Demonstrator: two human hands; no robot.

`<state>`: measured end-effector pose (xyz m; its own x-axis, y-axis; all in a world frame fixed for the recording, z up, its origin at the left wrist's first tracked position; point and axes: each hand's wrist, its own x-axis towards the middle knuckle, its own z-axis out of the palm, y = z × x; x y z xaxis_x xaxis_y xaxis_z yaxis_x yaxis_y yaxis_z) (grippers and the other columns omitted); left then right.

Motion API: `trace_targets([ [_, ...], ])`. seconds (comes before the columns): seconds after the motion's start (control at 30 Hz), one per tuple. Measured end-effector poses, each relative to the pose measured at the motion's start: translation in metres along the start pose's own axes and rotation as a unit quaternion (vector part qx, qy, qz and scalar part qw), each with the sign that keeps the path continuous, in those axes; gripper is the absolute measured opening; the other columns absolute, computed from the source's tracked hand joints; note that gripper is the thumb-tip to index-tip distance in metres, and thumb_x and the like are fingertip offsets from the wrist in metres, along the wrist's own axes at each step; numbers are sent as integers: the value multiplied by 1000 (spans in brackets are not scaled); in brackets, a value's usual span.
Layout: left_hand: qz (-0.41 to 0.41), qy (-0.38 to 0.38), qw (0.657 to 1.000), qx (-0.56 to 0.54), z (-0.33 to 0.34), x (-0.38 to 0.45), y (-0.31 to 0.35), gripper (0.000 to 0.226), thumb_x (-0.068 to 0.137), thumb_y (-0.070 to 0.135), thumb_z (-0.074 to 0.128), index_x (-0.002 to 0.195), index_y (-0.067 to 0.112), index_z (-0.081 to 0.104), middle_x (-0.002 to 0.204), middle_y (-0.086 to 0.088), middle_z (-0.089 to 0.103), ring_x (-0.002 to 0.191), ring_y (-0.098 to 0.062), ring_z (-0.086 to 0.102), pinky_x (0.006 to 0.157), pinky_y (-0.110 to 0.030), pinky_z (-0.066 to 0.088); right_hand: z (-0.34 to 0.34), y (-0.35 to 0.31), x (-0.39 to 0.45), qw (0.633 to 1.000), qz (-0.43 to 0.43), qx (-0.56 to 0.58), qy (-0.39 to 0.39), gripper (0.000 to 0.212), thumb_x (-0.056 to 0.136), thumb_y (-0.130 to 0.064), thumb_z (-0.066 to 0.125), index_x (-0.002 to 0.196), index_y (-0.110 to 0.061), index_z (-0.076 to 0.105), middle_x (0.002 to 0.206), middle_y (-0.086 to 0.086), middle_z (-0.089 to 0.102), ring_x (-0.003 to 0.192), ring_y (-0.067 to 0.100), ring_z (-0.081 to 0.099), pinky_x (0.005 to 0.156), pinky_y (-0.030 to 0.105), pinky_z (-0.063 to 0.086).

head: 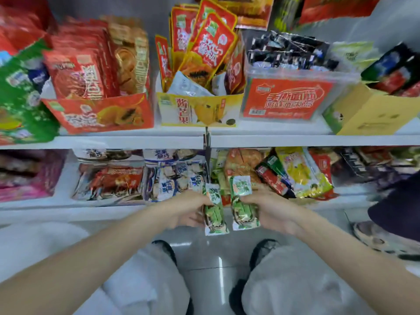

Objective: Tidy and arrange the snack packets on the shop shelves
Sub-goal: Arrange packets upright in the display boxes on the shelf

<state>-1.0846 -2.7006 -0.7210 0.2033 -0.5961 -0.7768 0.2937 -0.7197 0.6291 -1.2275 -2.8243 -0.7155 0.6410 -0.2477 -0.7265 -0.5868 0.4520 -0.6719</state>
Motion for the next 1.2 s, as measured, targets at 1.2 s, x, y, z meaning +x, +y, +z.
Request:
trace_targets([
  [1.2, 139, 175, 966, 132, -31, 41, 3, 23, 88, 33, 60, 70, 19, 56, 63, 3, 57, 56, -10, 52, 54, -22, 42, -41, -23, 86, 666, -315, -618, 276, 41, 81, -8, 58, 120, -23, 58, 122, 8, 57, 102, 34, 58, 75, 40, 52],
])
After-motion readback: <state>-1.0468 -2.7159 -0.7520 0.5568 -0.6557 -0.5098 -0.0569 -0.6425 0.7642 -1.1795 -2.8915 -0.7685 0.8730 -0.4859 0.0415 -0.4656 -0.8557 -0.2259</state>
